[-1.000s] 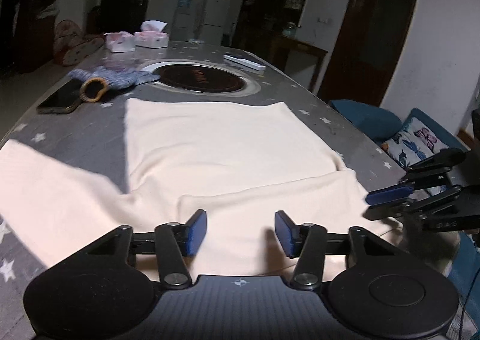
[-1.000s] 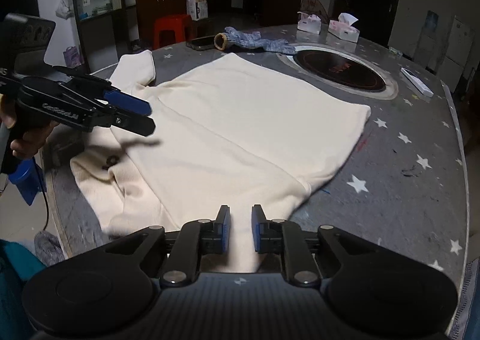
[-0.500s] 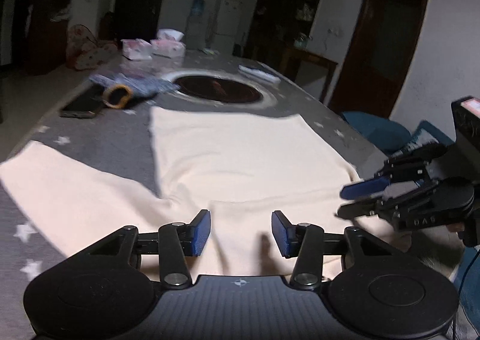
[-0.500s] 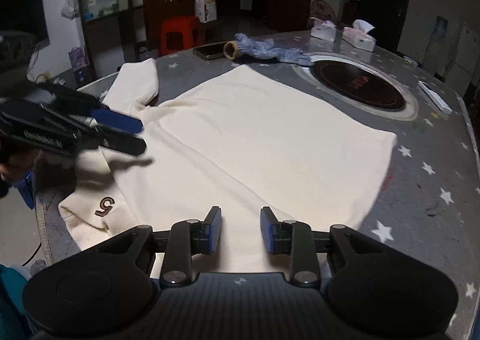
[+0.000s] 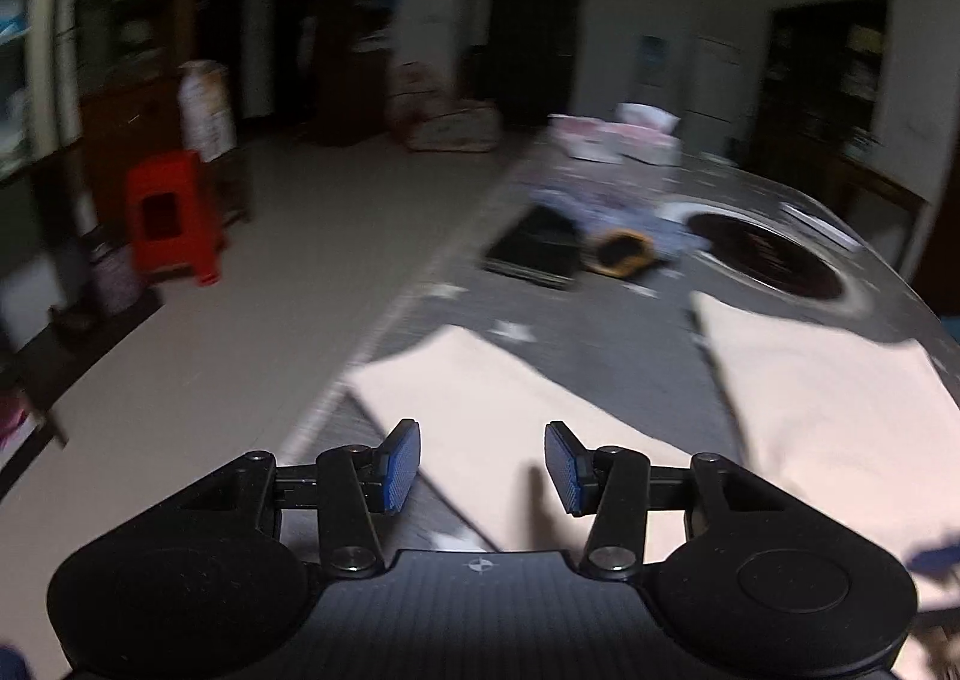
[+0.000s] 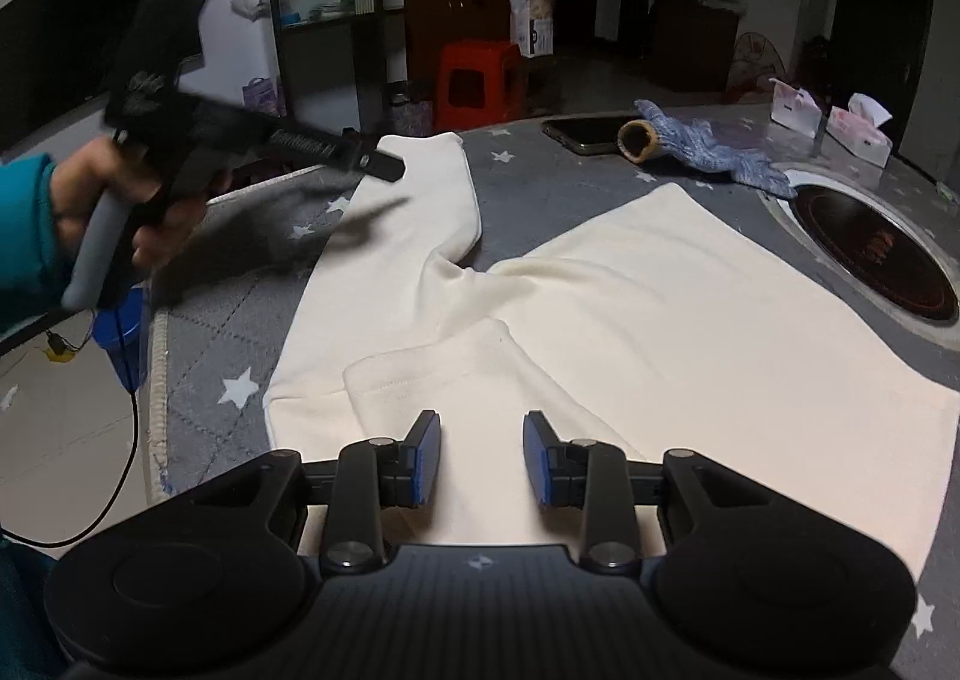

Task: Fold clothes
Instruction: 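Grasp the other cream sleeve with the left gripper and lift it, then lay the held sleeve across the sweatshirt body and open the left gripper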

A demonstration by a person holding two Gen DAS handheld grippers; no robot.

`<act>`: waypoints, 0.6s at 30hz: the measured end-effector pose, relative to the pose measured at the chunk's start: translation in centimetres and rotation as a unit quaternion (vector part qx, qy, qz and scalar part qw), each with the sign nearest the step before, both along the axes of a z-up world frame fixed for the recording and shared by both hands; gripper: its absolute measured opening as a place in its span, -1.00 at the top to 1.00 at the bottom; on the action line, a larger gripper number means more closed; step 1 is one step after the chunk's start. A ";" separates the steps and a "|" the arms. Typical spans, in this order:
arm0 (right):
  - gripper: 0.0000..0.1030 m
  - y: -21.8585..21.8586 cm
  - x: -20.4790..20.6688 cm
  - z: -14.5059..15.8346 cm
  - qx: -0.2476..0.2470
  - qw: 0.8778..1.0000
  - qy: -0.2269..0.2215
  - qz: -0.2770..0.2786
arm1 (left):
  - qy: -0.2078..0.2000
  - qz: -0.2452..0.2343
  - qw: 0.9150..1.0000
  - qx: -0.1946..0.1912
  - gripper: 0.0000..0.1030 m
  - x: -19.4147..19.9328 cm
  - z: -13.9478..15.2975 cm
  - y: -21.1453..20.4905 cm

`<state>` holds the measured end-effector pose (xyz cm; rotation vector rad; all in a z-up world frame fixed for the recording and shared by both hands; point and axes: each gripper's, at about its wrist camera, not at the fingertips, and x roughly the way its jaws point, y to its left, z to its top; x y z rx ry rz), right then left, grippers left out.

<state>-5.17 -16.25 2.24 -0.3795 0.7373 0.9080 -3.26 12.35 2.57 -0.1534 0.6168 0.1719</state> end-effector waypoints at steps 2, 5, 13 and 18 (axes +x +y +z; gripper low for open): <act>0.40 0.1 -0.1 0.1 0.001 1.000 -0.001 0.000 | 0.005 0.018 1.000 -0.002 0.04 0.8 -0.2 0.9; 0.40 -0.3 -0.6 0.8 0.004 1.000 -0.006 0.000 | 0.013 0.034 0.999 -0.001 0.07 2.0 -0.7 1.9; 0.38 -2.1 -2.1 2.5 0.017 1.000 -0.023 -0.013 | 0.002 0.065 0.998 -0.012 0.79 3.0 -1.7 2.8; 0.38 -3.8 -2.6 3.4 0.028 0.998 -0.029 -0.039 | -0.033 0.061 0.996 -0.047 0.91 1.7 -0.2 2.6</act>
